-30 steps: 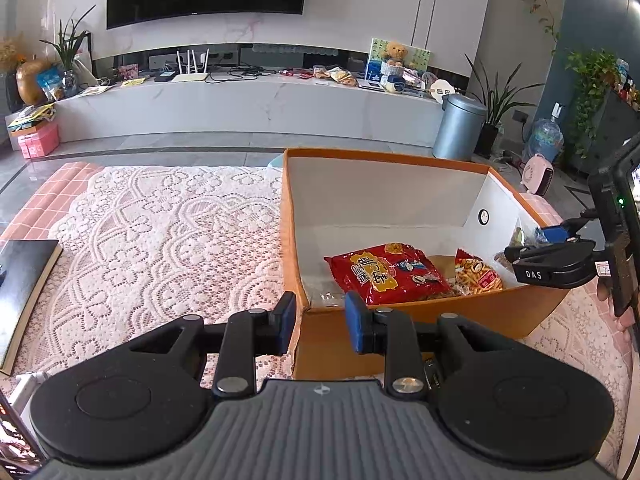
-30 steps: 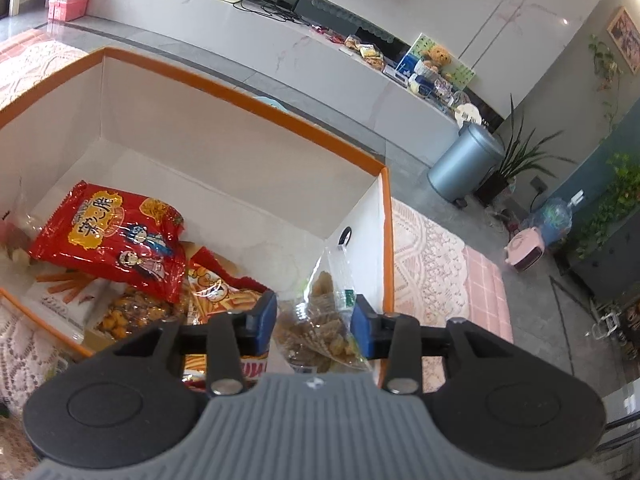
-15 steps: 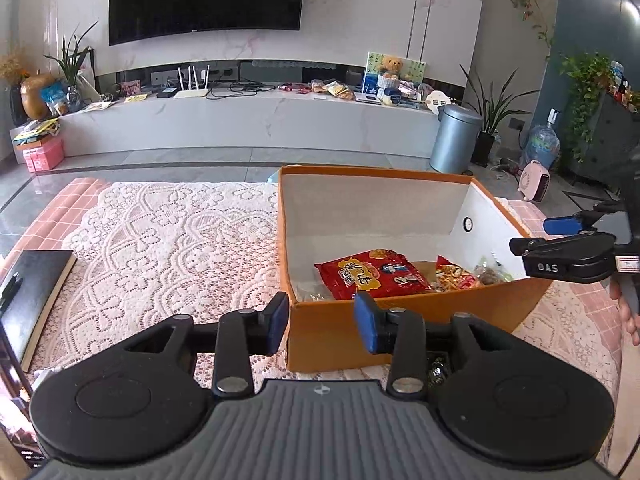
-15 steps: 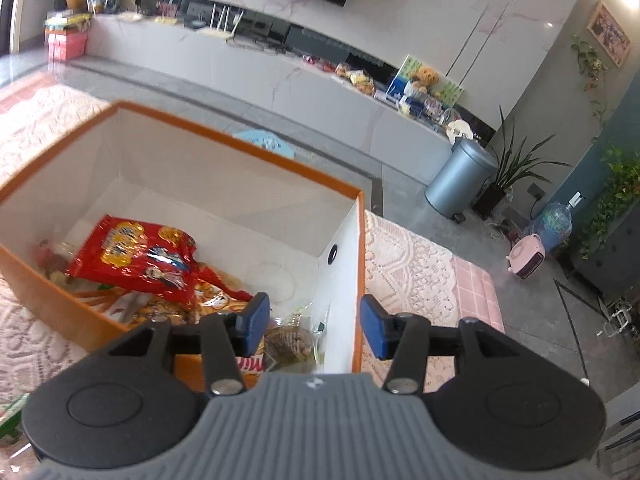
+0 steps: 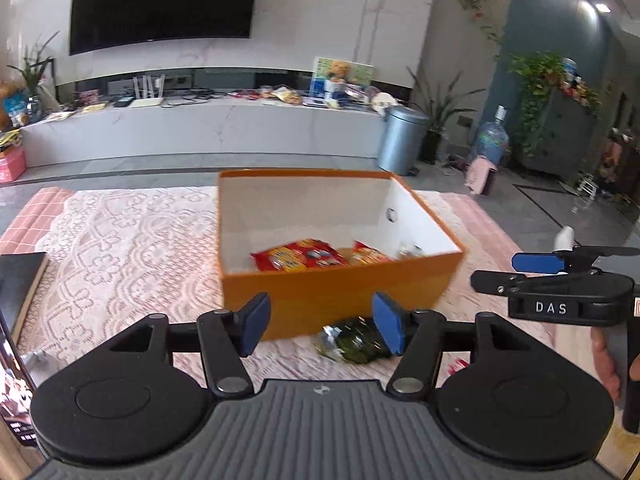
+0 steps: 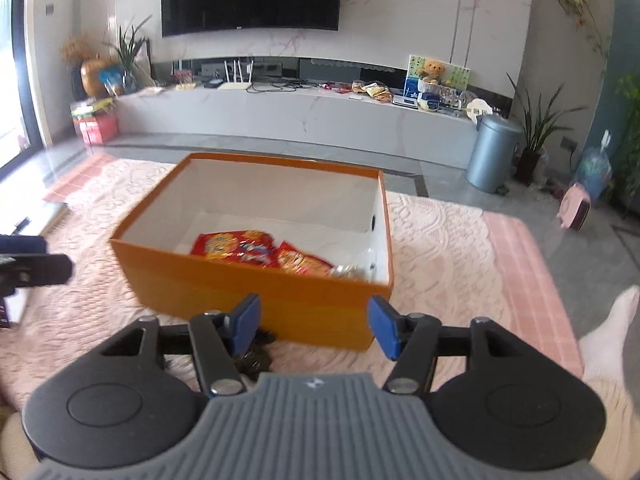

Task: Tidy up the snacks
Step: 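Move both tools back toward the remaining snacks beside the box, then grasp the clear yogurt-ball candy packet with the left tool while the right tool grasps the spicy meat packet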

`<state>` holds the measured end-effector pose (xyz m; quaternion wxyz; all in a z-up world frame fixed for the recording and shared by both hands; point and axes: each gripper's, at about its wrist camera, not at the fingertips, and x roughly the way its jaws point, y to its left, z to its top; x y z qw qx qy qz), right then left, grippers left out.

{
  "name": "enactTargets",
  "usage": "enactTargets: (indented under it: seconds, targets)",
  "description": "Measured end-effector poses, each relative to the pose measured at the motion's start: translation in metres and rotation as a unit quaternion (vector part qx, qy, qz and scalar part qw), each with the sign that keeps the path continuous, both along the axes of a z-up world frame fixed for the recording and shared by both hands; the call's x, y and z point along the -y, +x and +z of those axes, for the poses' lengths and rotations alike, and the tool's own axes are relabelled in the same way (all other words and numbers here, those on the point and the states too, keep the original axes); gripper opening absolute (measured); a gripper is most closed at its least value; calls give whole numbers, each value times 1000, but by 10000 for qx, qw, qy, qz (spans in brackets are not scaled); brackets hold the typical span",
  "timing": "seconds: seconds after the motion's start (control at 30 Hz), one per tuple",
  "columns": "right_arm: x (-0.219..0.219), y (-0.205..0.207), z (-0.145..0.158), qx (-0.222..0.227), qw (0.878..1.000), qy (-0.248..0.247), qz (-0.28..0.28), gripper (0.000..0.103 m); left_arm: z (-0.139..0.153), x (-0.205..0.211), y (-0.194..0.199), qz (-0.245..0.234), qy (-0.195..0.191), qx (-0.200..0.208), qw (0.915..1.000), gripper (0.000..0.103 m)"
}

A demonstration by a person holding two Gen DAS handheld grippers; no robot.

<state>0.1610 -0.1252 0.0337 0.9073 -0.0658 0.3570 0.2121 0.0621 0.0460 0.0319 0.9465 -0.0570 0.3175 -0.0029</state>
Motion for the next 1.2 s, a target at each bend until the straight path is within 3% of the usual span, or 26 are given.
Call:
enactTargets:
  seconds: [0.23,0.53,0.67,0.8,1.2]
  targets:
    - [16,-58,-3,187,9996,187,130,78,-17,21,-13,-416,-111,-284,9987,83]
    - [30,-99,-35,-424,9985,352,-61,78,-50,45,-24,-1073,168,-1013,9889,86]
    - [35,-99,-57,-858,9956,271,-272,79,-69,44,-23,-1134,-87,-1540,9815,86]
    - [38,-94,-81,-1350,9899,193,-387,79,-82,41,-22,-1187,-321,-1776,9764,86]
    - [46,-76,-109,-1744,9823,286,-625,79,-95,31,-10,-1122,-522,-1791,9760,86]
